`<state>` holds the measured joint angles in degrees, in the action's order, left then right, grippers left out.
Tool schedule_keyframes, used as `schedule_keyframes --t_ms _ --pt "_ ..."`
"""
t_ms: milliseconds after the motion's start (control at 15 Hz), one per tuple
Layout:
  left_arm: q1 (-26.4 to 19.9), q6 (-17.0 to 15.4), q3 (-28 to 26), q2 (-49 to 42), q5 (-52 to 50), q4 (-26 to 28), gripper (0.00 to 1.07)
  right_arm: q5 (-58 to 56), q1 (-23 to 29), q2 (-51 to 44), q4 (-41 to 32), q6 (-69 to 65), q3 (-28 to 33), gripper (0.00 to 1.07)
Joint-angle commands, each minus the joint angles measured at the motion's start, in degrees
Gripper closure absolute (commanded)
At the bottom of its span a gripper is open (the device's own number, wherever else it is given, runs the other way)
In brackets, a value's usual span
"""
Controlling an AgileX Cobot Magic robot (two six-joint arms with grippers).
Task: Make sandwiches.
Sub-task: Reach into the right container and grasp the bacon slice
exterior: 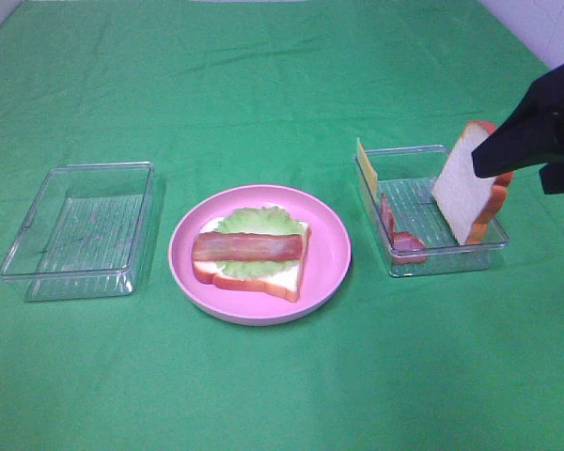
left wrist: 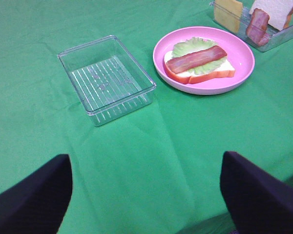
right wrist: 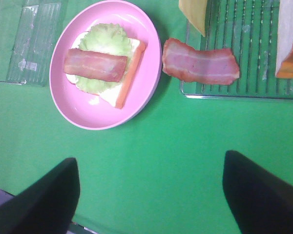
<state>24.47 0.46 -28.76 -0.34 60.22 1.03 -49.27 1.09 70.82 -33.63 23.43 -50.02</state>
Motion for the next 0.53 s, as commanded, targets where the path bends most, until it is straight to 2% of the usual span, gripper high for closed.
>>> schedule_keyframes --t_ms 67,267,400,533 --pt "0.1 -0.5 0.1 -1.1 -0.7 0.1 0.27 -1.2 3.4 6.8 2.5 -0.3 -4.5 0.32" --pt "0.1 -0.5 0.1 -1.1 -0.7 0.1 0.27 -1.6 12.3 20.2 14.7 -12.3 -13.4 0.32" --pt "0.1 -0.5 0.1 -1.1 -0.7 0.1 0.27 -1.9 13.9 22.6 16.0 -13.5 -15.1 0.32" --pt "0.1 -0.5 0.1 -1.1 -0.7 0.1 0.27 -1.9 16.4 29.5 17.7 -17.6 -20.5 0.33"
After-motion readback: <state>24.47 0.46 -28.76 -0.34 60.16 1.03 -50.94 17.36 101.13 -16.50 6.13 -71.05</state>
